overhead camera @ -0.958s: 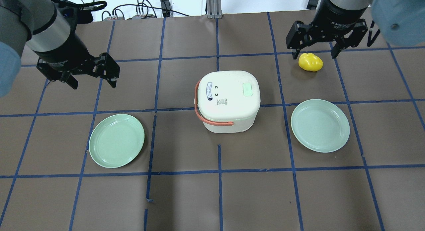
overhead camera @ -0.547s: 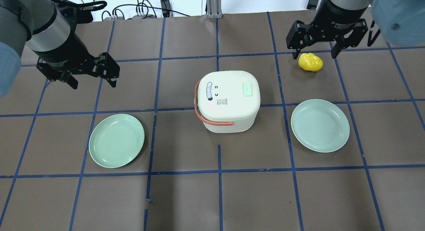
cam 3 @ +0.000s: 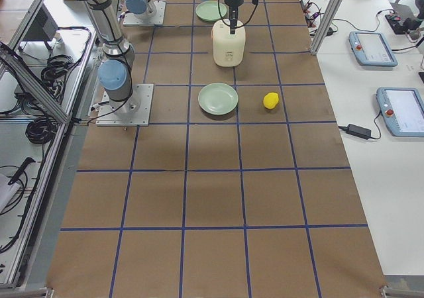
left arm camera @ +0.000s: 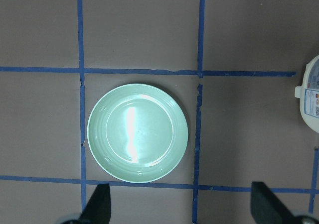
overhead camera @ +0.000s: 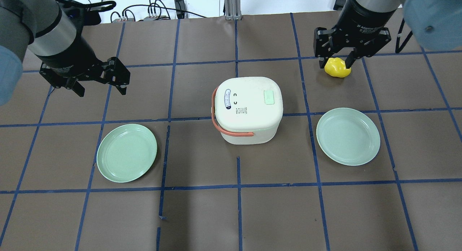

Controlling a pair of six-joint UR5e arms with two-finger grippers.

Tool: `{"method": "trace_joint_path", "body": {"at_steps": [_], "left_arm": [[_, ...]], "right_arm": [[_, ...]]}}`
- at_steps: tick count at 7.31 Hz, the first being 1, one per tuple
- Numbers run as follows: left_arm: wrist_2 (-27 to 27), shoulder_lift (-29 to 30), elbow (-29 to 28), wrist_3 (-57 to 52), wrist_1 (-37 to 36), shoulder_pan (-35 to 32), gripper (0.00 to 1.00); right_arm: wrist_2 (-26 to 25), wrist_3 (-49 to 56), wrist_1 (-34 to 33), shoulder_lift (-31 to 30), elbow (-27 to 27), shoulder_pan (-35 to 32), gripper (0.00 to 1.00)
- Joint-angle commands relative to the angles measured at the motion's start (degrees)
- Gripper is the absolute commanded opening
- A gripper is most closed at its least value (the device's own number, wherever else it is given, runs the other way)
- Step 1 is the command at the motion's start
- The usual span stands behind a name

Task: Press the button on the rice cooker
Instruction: 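Move the right gripper over the rice cooker's green lid button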

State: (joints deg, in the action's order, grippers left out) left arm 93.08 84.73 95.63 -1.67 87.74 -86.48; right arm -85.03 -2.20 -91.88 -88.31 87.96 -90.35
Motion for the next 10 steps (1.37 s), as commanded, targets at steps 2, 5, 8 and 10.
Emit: {"method": "trace_joint_path", "body": {"at_steps": [2,5,8,10], "left_arm": [[0.0,0.0,0.0,0.0,0.1,0.0,1.0],[0.0,0.0,0.0,0.0,0.1,0.0,1.0],[0.0,0.0,0.0,-0.1,0.0,0.0,1.0],[0.0,0.0,0.0,-0.1,0.0,0.0,1.0]], "right_arm": [[9.1,0.4,-3.2,0.1,3.9,-0.3,0.07],[11.8,0.5,-11.3,0.1,9.0,-0.3,0.02],[16.4,1.8,-13.7,-0.3,13.6,-0.4,0.01],[16.6,1.7,-13.7,-0.1,13.9,-1.4,0.02]]}}
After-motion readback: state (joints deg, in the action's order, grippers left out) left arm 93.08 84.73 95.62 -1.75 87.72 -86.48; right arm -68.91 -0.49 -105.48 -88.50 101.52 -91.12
